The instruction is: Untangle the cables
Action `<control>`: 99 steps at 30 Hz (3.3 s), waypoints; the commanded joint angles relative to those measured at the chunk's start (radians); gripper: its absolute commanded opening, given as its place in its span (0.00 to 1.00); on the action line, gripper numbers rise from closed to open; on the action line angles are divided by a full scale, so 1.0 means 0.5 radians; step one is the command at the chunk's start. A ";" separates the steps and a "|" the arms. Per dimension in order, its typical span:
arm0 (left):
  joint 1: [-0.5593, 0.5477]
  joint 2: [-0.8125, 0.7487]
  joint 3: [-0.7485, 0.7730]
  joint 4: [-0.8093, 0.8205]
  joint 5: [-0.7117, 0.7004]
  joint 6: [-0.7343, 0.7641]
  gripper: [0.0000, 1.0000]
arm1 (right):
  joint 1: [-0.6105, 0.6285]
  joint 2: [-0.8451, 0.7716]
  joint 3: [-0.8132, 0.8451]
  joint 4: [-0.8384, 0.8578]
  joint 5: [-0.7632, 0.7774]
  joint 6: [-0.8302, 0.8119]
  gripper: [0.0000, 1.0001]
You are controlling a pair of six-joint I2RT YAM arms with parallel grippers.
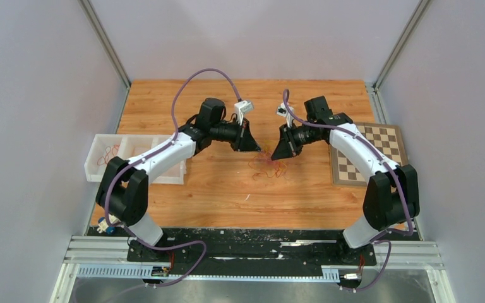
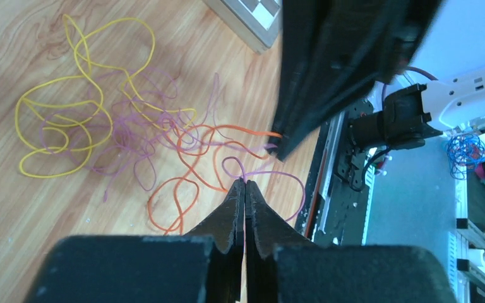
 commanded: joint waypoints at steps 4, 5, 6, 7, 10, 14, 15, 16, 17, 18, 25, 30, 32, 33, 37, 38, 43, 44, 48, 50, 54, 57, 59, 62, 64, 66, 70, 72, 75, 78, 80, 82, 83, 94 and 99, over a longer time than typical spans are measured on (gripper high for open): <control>-0.003 -0.391 -0.015 -0.103 -0.048 0.209 0.00 | -0.098 -0.036 -0.095 0.063 0.541 -0.163 0.00; 0.008 -0.444 -0.015 -0.105 -0.053 0.211 0.00 | -0.105 -0.022 -0.096 0.067 0.568 -0.171 0.00; 0.015 -0.467 -0.009 -0.106 -0.054 0.206 0.00 | -0.104 -0.011 -0.097 0.068 0.590 -0.175 0.00; 0.027 -0.504 -0.004 -0.106 -0.047 0.190 0.00 | -0.104 -0.002 -0.093 0.073 0.601 -0.175 0.00; 0.062 -0.549 0.068 -0.129 -0.003 0.115 0.00 | -0.104 0.018 -0.088 0.073 0.602 -0.176 0.00; 0.152 -0.598 0.212 -0.120 0.066 0.001 0.00 | -0.107 0.006 -0.097 0.070 0.644 -0.210 0.00; 0.180 -0.615 0.246 -0.129 0.079 -0.001 0.00 | -0.105 0.002 -0.104 0.071 0.661 -0.220 0.00; 0.193 -0.621 0.333 -0.166 0.079 0.013 0.00 | -0.105 -0.005 -0.115 0.073 0.682 -0.232 0.00; 0.216 -0.637 0.380 -0.190 0.083 0.024 0.00 | -0.105 -0.010 -0.130 0.072 0.698 -0.253 0.00; 0.236 -0.646 0.490 -0.242 0.086 0.050 0.00 | -0.107 -0.008 -0.143 0.075 0.715 -0.267 0.00; 0.317 -0.617 1.147 -0.460 0.094 0.063 0.00 | -0.111 0.091 -0.291 0.170 0.927 -0.303 0.00; 0.415 -0.569 1.599 -0.403 0.027 -0.064 0.00 | -0.114 0.181 -0.348 0.231 1.107 -0.335 0.00; 0.452 -0.563 1.715 -0.372 -0.039 -0.084 0.00 | -0.125 0.209 -0.363 0.244 1.170 -0.353 0.00; 0.467 -0.563 1.773 -0.342 -0.059 -0.095 0.00 | -0.132 0.219 -0.370 0.249 1.203 -0.362 0.00; 0.562 -0.548 1.856 -0.304 -0.134 -0.181 0.00 | -0.178 0.262 -0.382 0.239 1.281 -0.413 0.00; 0.574 -0.544 1.844 -0.303 -0.098 -0.203 0.00 | -0.187 0.263 -0.371 0.213 1.248 -0.439 0.00; 0.575 -0.631 1.359 -0.001 0.137 -0.553 0.00 | -0.206 0.072 -0.111 -0.026 0.693 -0.510 0.54; 0.575 -0.643 1.285 0.047 0.180 -0.595 0.00 | -0.203 0.015 -0.001 -0.048 0.593 -0.481 0.66; 0.568 -0.659 1.055 0.241 0.230 -0.739 0.00 | -0.182 -0.164 0.295 -0.039 0.249 -0.335 0.92; 0.563 -0.648 1.030 0.260 0.241 -0.771 0.00 | -0.120 -0.212 0.399 0.047 0.157 -0.225 0.94; 0.551 -0.625 1.026 0.252 0.248 -0.781 0.00 | 0.056 -0.192 0.569 0.229 0.147 -0.069 0.95; 0.549 -0.605 1.026 0.251 0.244 -0.801 0.00 | 0.199 -0.104 0.639 0.394 0.213 0.005 0.96; 0.549 -0.592 1.028 0.270 0.239 -0.827 0.00 | 0.313 -0.111 0.595 0.607 0.304 0.056 0.96; 0.544 -0.568 1.045 0.291 0.226 -0.856 0.00 | 0.501 -0.128 0.517 0.903 0.432 0.123 0.97; 0.540 -0.550 1.063 0.292 0.227 -0.858 0.00 | 0.632 -0.090 0.547 0.985 0.660 0.117 0.97; 0.524 -0.536 1.082 0.297 0.234 -0.861 0.00 | 0.716 -0.035 0.553 1.058 0.956 0.110 0.95; 0.507 -0.521 1.137 0.304 0.239 -0.861 0.00 | 0.720 0.062 0.420 1.311 1.299 0.131 0.68; 0.511 -0.515 1.192 0.285 0.220 -0.832 0.00 | 0.713 0.098 0.318 1.396 1.379 0.101 0.53; 0.541 -0.502 1.362 0.227 0.174 -0.757 0.00 | 0.689 0.147 0.109 1.461 1.415 0.070 0.38; 0.627 -0.478 1.517 0.215 0.096 -0.752 0.00 | 0.649 0.167 -0.132 1.465 1.396 0.071 0.27; 0.695 -0.467 1.618 0.207 0.041 -0.750 0.00 | 0.616 0.162 -0.261 1.465 1.384 0.039 0.19; 0.768 -0.464 1.694 0.193 -0.028 -0.746 0.00 | 0.578 0.136 -0.369 1.465 1.381 -0.006 0.15; 0.795 -0.466 1.732 0.188 -0.052 -0.740 0.00 | 0.552 0.118 -0.419 1.465 1.375 -0.027 0.14; 1.236 -0.492 1.917 0.087 -0.385 -0.739 0.00 | 0.299 0.138 -0.624 1.276 1.305 -0.185 0.05; 1.464 -0.522 1.949 0.055 -0.530 -0.732 0.00 | 0.251 0.246 -0.608 1.150 1.293 -0.250 0.19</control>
